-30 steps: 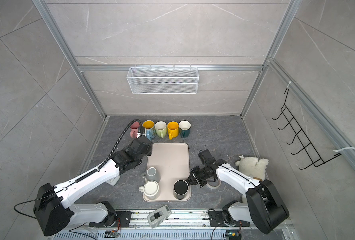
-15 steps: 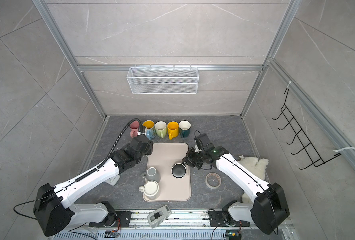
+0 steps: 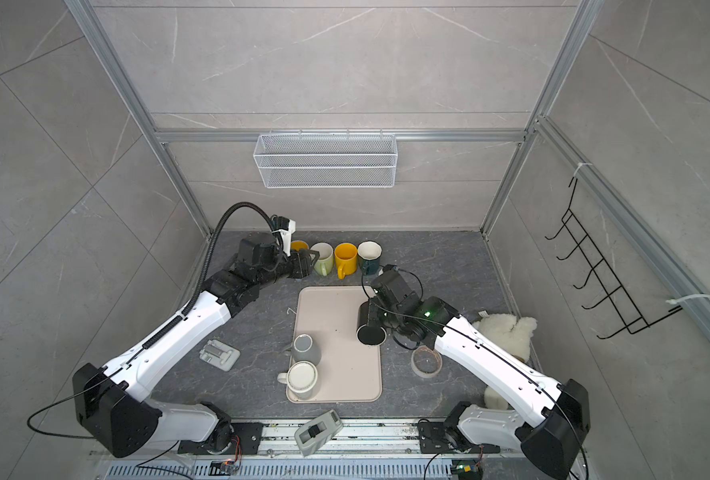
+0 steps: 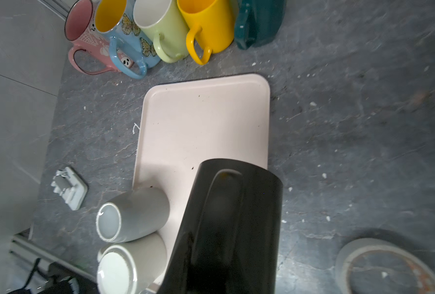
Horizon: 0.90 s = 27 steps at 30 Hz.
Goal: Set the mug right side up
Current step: 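Lift and rotate the black mug upright with the right gripper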
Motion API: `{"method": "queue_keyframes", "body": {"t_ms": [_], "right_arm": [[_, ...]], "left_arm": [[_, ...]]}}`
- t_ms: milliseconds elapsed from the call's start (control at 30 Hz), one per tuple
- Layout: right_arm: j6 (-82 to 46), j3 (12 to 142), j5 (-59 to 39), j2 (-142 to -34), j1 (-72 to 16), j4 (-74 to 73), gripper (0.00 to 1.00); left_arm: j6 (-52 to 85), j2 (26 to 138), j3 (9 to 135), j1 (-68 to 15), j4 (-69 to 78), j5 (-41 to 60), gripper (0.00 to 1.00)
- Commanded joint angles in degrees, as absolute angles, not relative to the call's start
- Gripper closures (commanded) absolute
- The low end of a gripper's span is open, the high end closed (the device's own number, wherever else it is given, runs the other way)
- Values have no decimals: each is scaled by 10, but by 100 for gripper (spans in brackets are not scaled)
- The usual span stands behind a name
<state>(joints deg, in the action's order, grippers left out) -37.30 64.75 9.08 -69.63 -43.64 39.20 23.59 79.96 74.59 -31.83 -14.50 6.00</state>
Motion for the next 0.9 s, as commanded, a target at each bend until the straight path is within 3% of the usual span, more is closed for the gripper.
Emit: {"method": "queue_keyframes", "body": {"t_ms": [0, 500, 867], "right_arm": [[-282, 659, 198, -664, -459, 335, 100], [101, 588, 364, -628, -560, 109, 100], [453, 503, 524, -700, -653, -234, 100]], "left_arm": [[251, 824, 784, -317, -134, 188, 43], [194, 860, 891, -318, -240, 316, 44], [151, 846, 905, -318, -286, 326, 44]]}}
